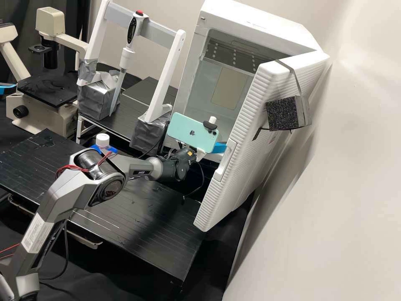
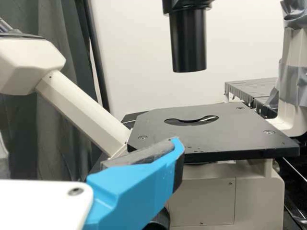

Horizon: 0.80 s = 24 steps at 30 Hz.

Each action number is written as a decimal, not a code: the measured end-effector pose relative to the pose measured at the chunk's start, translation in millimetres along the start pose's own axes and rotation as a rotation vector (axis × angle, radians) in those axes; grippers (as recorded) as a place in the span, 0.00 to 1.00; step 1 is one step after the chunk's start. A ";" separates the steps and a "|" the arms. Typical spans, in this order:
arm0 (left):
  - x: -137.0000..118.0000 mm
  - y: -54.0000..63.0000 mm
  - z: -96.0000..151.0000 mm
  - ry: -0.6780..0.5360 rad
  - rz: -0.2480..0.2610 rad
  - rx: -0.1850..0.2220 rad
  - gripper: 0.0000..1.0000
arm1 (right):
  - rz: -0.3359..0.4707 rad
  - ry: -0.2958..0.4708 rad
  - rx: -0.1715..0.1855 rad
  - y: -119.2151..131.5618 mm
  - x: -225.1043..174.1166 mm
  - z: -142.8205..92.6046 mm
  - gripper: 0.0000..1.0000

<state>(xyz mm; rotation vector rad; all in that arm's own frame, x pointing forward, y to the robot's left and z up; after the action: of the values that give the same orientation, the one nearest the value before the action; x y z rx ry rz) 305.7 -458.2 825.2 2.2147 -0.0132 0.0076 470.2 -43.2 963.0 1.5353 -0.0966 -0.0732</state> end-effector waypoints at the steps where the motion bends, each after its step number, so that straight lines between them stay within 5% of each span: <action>1: 0.0 0.0 0.0 0.000 0.000 0.000 1.00 | 0.002 0.002 -0.001 0.6 0.8 -0.2 1.00; 2: 0.0 0.0 0.0 0.000 0.000 0.000 1.00 | 0.000 0.002 -0.001 -0.2 1.4 -0.8 0.00; 24: 0.0 0.0 0.0 0.000 0.000 0.000 1.00 | -0.012 0.004 -0.009 -3.6 3.6 -0.2 0.00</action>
<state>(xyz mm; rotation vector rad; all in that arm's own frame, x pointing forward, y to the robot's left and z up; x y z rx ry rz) 305.7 -458.2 825.2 2.2147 -0.0132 0.0076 473.9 -43.5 959.4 1.5271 -0.0837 -0.0803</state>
